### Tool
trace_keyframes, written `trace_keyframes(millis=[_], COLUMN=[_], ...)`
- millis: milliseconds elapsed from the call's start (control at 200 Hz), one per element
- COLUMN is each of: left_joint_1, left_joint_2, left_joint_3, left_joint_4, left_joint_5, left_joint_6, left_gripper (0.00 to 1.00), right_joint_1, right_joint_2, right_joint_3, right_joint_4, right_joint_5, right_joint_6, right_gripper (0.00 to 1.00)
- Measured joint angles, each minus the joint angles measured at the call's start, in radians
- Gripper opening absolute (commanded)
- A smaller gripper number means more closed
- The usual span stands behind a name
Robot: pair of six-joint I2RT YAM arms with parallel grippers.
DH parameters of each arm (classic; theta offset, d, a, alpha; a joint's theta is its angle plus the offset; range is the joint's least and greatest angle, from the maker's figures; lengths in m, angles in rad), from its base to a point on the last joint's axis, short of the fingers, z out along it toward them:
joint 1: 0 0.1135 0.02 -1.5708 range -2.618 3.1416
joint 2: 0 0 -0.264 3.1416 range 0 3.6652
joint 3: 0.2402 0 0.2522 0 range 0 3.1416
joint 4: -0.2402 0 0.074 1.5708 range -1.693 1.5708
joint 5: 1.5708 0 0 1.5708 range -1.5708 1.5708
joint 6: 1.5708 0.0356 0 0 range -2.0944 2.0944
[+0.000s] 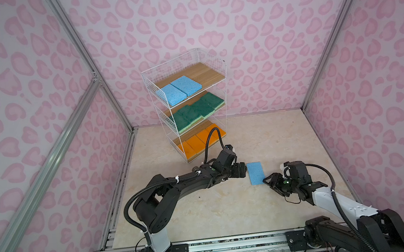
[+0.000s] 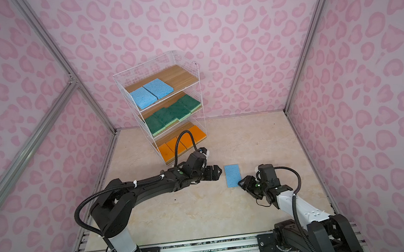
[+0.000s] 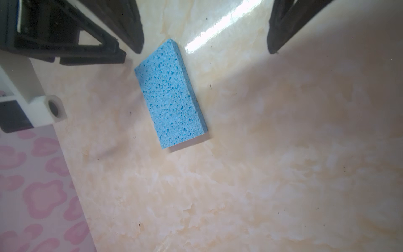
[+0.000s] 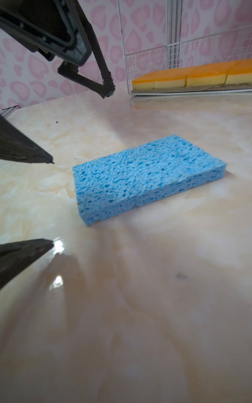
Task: Place and organize the cleaning sponges onto the shelf
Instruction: 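Close right gripper on the blue sponge edge and lift it off the table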
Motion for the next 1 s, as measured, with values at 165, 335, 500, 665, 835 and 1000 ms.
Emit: trace_keyframes(millis=[165, 335, 500, 665, 835, 1000], left_joint_1=[-0.013, -0.021, -0.025, -0.027, -0.029, -0.029], left_joint_2=[0.089, 0.143, 0.167, 0.183, 0.189, 0.194], left_joint_3=[0.062, 0.077, 0.081, 0.084, 0.085, 0.085], left_joint_4=[-0.002, 0.000, 0.026, 0.064, 0.083, 0.096], left_joint_5=[0.013, 0.021, 0.020, 0.020, 0.021, 0.022], left_joint_6=[0.007, 0.007, 0.003, -0.002, -0.006, -0.011], left_gripper=[0.89, 0.88, 0.88, 0.88, 0.88, 0.87], right_joint_1=[0.042, 0.051, 0.051, 0.050, 0.050, 0.050], right_joint_2=[0.032, 0.064, 0.106, 0.180, 0.245, 0.309], right_joint_3=[-0.061, -0.087, -0.083, -0.059, -0.030, -0.005], right_joint_4=[0.161, 0.277, 0.332, 0.394, 0.431, 0.482], right_joint_5=[0.005, 0.033, 0.079, 0.105, 0.122, 0.126], right_joint_6=[0.095, 0.173, 0.222, 0.246, 0.252, 0.256], right_gripper=[0.57, 0.55, 0.50, 0.45, 0.39, 0.37])
